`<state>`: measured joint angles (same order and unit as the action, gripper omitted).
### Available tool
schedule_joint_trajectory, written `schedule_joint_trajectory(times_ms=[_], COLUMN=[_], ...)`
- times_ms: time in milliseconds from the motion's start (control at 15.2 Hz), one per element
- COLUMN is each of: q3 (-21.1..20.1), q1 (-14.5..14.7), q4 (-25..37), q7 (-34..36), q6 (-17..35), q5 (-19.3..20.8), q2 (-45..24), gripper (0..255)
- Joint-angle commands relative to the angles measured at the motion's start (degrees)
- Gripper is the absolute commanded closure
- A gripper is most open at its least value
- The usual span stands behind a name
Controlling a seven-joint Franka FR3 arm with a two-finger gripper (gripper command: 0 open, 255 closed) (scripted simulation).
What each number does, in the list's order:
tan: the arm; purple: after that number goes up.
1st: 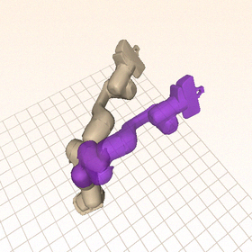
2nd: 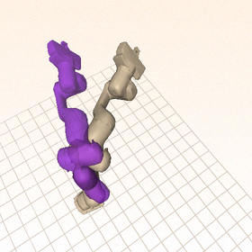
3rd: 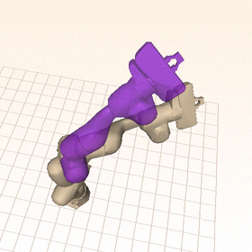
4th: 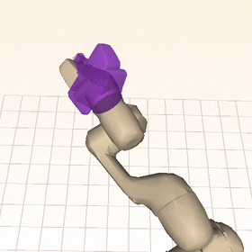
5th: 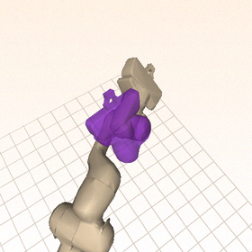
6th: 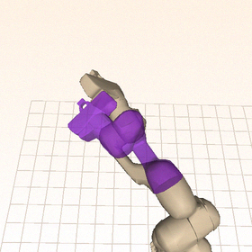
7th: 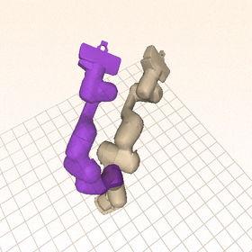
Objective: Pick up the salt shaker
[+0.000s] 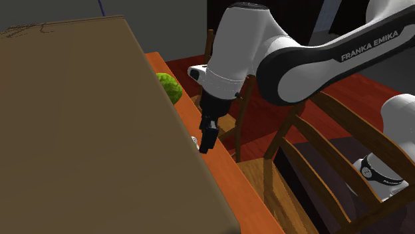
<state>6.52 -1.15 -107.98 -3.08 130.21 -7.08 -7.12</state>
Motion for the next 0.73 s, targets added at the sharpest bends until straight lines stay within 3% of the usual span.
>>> schedule_joint_trajectory(times_ms=[0,528,594,660], q3=[0.0,-0.2,-0.2,-0.2], q1=[-0.2,-0.3,-0.3,-0.3], q4=[1.6,-1.3,-1.3,-1.3], q7=[-0.6,-1.4,-1.4,-1.4], q6=[1.1,5.7,5.7,5.7], q5=[-0.8,-1.6,-1.6,-1.6], q2=[-2.5,-4.2,-4.2,-4.3], gripper=[0,0,255,255])
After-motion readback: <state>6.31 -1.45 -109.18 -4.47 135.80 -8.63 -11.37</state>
